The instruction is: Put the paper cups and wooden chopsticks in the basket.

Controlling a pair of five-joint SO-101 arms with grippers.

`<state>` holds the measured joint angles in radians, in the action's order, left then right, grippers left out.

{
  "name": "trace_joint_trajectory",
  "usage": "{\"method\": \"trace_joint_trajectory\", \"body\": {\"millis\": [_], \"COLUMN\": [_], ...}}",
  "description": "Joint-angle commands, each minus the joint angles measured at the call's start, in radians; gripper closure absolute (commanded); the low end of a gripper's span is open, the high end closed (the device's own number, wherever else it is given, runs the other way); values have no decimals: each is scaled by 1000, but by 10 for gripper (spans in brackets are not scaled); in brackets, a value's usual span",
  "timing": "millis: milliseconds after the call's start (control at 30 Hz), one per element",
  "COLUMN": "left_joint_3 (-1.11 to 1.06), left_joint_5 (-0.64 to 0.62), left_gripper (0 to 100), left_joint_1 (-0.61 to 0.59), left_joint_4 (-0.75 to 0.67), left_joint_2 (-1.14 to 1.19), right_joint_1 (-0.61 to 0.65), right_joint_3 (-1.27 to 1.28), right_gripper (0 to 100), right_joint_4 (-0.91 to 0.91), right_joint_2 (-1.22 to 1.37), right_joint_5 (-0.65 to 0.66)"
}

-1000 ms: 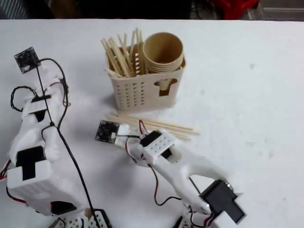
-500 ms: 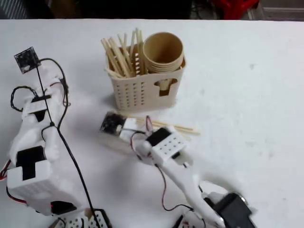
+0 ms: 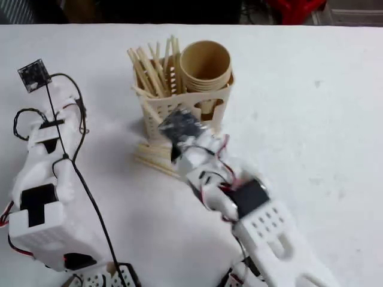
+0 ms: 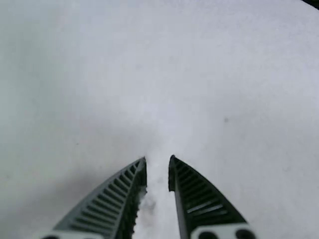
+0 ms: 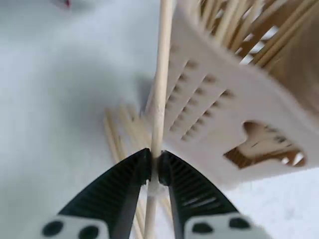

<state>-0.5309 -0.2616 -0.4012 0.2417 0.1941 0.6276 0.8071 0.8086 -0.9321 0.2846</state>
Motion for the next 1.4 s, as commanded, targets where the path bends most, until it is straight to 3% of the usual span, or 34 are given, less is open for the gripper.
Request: {"method": "trace_joint_trajectory", "body": {"millis": [0, 167, 433, 600, 833, 1000, 1200, 1367], "left_joint_3": [40, 40, 38, 38, 40, 40, 40, 40], "left_joint_5": [8, 8, 8, 8, 8, 8, 8, 8], "left_gripper": [909, 909, 909, 909, 909, 909, 909, 909], "left_joint_1": [13, 13, 12, 12, 13, 13, 13, 12], "left_joint_4": [3, 3, 3, 3, 2, 2, 5, 3], "left_joint_2": [-10, -8, -8, -8, -8, -8, -8, -8], "right_joint_1": [-7, -12, -12, -13, -25, -41, -35, -31], "right_joint_3": [-123, -370, -853, -1016, -1023, -1022, -933, -750], "right_gripper": [981, 981, 978, 978, 967, 866, 931, 977], "right_joint_4": [-150, -200, -337, -341, -340, -334, -326, -67], "right_joint_2": [-125, -16, 490, 716, 802, 811, 763, 618], "right_joint_5": [-40, -41, -44, -38, -46, -48, -43, -46]}}
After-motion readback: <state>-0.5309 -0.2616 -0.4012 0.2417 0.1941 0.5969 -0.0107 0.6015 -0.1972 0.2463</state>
